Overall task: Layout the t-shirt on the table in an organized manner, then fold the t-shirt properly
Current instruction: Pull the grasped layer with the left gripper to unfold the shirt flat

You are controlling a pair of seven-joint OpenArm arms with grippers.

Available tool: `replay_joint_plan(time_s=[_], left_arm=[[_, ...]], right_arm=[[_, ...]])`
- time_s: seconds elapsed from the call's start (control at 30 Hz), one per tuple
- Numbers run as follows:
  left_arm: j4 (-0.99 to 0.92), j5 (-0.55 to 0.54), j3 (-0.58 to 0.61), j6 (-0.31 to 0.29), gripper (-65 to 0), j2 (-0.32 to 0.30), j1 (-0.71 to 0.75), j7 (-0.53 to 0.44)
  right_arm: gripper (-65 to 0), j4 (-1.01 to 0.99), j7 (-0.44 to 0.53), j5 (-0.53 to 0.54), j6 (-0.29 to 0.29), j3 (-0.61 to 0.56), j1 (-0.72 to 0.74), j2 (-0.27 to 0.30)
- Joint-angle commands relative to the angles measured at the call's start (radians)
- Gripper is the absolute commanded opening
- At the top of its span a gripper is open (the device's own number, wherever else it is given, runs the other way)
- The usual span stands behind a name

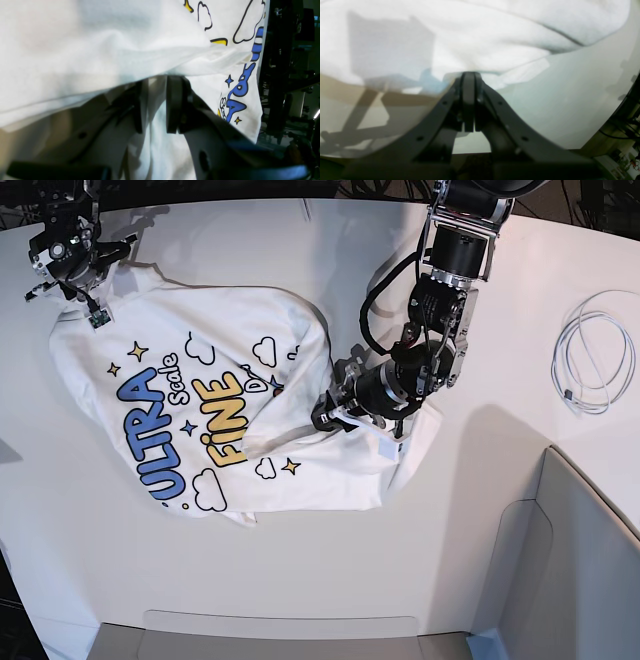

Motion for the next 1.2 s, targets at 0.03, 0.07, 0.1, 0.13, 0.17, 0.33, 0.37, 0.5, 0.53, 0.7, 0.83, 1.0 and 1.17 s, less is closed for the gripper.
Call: replay_joint_plan(time_s=[0.03,0.07,0.1,0.13,0.17,0.33,0.37,0.5,0.53,0.7,0.83,1.0,1.17], left_arm=[[0.013,0.003,0.003,0.008,-50.2,0.020,-0.013,0.013],[0.024,0.005,0.004,0.008,-50.2,0.027,-0.013,0.013],[0.033,0.005,0.004,0.008,-50.2,0.028,-0.013,0.015],[0.047,0.005,0.004,0.008,-50.2,0.030,-0.013,0.015],[0.057,0.005,0.004,0.008,-50.3,0.031,-0.012,0.015],[0.066,0.003,0.014,0.008,-50.3,0.037,-0.010,0.015],[0.066,0.003,0.020,0.008,-50.3,0.036,-0.009,0.015],[0.066,0.003,0.037,0.005,-54.2,0.036,-0.010,0.015],[0.066,0.003,0.053,-0.010,-55.4,0.034,-0.013,0.015],[0.066,0.005,0.078,-0.056,-62.9,0.037,-0.013,0.015],[0.066,0.005,0.072,-0.058,-65.0,0.031,-0.013,0.015],[0.132,0.003,0.069,-0.058,-65.0,-0.015,-0.004,0.016],[0.343,0.003,0.046,-0.056,-65.0,-0.102,0.097,0.016]], right_arm=[[-65.0,-0.010,0.002,0.059,0.019,-0.008,-0.010,-0.002],[-65.0,-0.010,0.002,0.059,0.019,-0.008,-0.010,-0.002],[-65.0,-0.010,0.002,0.059,0.019,-0.008,-0.010,-0.002],[-65.0,-0.010,0.002,0.059,0.019,-0.008,-0.010,-0.002],[-65.0,-0.010,0.002,0.059,0.019,-0.008,-0.008,-0.002],[-65.0,-0.010,0.002,0.059,0.019,-0.008,0.003,-0.002],[-65.0,-0.010,0.002,0.059,0.019,-0.008,0.003,-0.002],[-65.0,-0.010,0.002,0.059,0.019,-0.008,0.004,-0.004],[-65.0,-0.010,0.002,0.059,0.019,-0.010,0.004,-0.004],[-65.0,-0.010,0.002,0.059,0.019,-0.010,0.004,-0.004],[-65.0,-0.010,0.002,0.059,0.019,-0.010,0.004,-0.004],[-65.0,-0.010,0.002,0.059,0.019,-0.010,0.004,-0.004],[-65.0,-0.010,0.002,0.059,0.019,-0.010,0.004,-0.004]])
